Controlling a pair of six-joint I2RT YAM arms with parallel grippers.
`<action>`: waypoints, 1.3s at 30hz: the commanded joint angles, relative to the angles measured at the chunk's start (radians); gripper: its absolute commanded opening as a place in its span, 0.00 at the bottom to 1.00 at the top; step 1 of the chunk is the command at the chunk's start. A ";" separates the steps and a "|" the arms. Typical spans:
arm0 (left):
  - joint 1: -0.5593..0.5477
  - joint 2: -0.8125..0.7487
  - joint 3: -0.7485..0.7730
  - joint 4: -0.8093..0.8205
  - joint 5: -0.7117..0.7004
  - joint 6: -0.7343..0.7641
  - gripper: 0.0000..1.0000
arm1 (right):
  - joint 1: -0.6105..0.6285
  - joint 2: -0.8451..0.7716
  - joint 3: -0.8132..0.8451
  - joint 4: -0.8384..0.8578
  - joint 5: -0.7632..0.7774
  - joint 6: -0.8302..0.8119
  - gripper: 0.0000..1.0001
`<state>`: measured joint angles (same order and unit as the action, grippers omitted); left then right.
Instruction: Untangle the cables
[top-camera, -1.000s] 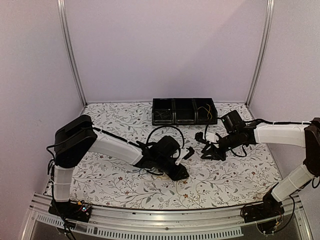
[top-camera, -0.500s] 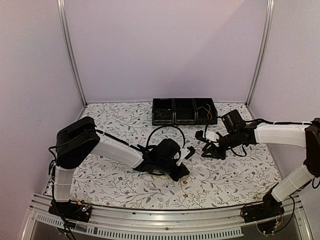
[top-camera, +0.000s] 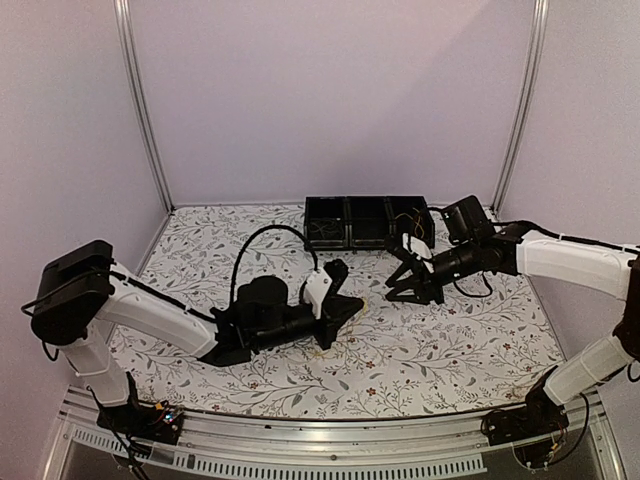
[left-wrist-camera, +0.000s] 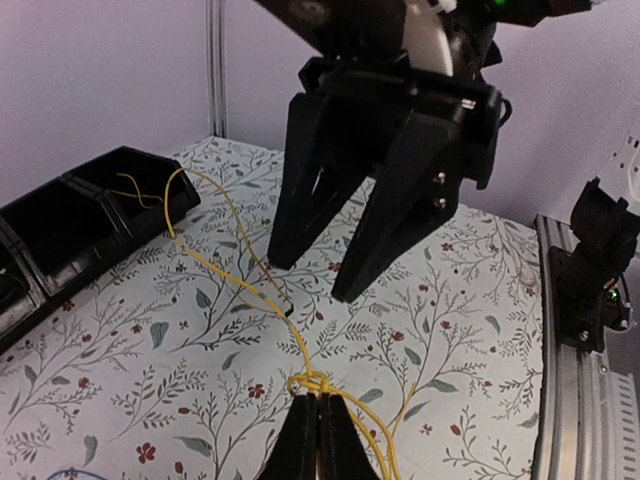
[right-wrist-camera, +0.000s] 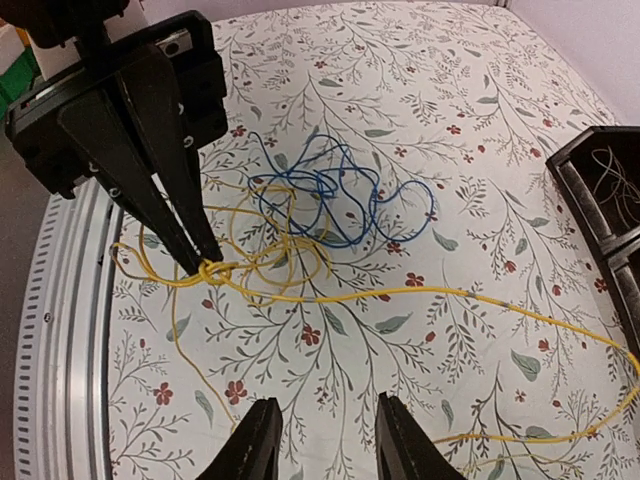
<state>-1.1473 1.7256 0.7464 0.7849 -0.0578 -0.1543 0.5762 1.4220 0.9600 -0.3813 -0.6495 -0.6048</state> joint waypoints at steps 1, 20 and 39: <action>-0.069 -0.024 -0.018 0.234 -0.162 0.146 0.00 | 0.044 0.025 0.062 -0.028 -0.202 0.082 0.38; -0.160 -0.029 0.071 0.148 -0.270 0.232 0.00 | 0.105 -0.131 0.123 -0.228 -0.070 -0.138 0.20; -0.161 -0.047 0.062 0.172 -0.174 0.192 0.00 | 0.195 -0.173 0.167 -0.258 0.129 -0.250 0.19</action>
<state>-1.2968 1.7134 0.8001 0.9295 -0.2501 0.0494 0.7475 1.2312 1.1320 -0.6323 -0.5495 -0.8368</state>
